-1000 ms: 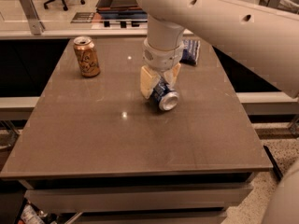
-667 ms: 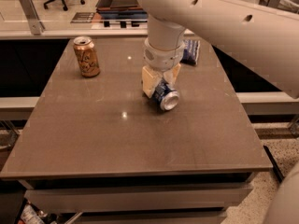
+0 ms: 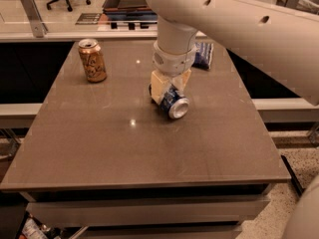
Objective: Place pepsi can upright
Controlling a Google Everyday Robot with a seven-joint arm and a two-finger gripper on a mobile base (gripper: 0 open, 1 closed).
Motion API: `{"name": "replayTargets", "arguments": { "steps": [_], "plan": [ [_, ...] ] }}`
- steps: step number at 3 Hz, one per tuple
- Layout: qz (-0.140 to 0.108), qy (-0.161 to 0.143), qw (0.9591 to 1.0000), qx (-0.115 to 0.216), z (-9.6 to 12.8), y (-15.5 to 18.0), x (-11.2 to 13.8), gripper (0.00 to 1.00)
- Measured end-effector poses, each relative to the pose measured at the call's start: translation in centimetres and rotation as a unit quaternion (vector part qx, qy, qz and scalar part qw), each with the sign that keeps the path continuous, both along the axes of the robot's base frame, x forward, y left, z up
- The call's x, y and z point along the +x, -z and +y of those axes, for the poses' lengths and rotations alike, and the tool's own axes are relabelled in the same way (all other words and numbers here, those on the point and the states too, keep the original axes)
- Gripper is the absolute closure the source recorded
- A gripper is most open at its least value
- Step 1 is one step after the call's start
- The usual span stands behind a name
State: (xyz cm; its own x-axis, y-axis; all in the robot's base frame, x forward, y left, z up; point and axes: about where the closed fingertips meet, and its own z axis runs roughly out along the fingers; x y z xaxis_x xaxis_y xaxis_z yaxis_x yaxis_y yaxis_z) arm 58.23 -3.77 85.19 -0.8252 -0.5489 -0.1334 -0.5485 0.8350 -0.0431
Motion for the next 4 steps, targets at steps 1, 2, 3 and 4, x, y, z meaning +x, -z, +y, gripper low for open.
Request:
{"name": "replayTargets", "arguments": {
  "steps": [1, 2, 3, 4],
  "plan": [
    [0.0, 0.0, 1.0, 0.0, 0.0, 0.0, 0.0, 1.0],
    [-0.005, 0.003, 0.9999, 0.012, -0.4, -0.1, 0.2, 1.0],
    [-0.028, -0.002, 0.998, 0.057, -1.4, -0.3, -0.5, 1.0],
    [-0.07, 0.008, 0.9913, 0.111, -3.2, -0.5, -0.5, 1.0]
  ]
}}
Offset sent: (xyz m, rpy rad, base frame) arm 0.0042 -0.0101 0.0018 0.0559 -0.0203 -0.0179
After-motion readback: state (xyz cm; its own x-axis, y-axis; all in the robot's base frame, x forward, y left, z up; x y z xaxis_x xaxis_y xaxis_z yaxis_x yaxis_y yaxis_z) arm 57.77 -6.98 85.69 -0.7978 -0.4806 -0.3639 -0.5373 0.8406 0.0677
